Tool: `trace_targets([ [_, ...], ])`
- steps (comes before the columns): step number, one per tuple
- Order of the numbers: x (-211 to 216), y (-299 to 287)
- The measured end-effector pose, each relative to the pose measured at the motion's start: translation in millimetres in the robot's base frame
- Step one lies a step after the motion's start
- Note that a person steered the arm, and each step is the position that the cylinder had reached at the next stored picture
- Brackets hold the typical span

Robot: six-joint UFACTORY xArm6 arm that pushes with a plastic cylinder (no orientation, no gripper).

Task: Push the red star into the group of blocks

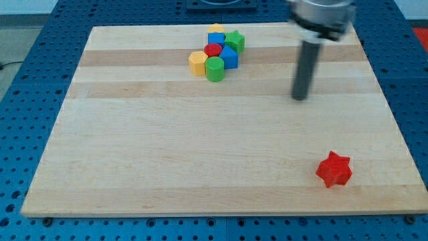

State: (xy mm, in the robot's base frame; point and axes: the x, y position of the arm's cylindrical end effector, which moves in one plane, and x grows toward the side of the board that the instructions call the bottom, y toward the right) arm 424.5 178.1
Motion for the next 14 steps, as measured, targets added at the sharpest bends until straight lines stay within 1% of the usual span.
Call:
trace_targets([
  [1, 55.1, 53.4],
  [2, 119.0, 53.7],
  [3, 165.0, -8.0],
  [4, 147.2, -81.4],
  [5, 127.1, -137.7],
  [6, 110.5, -159.7],
  [7, 121.0, -127.5],
  [8, 141.6, -124.8],
  [9, 123.0, -118.9],
  [14, -10.6, -127.5],
])
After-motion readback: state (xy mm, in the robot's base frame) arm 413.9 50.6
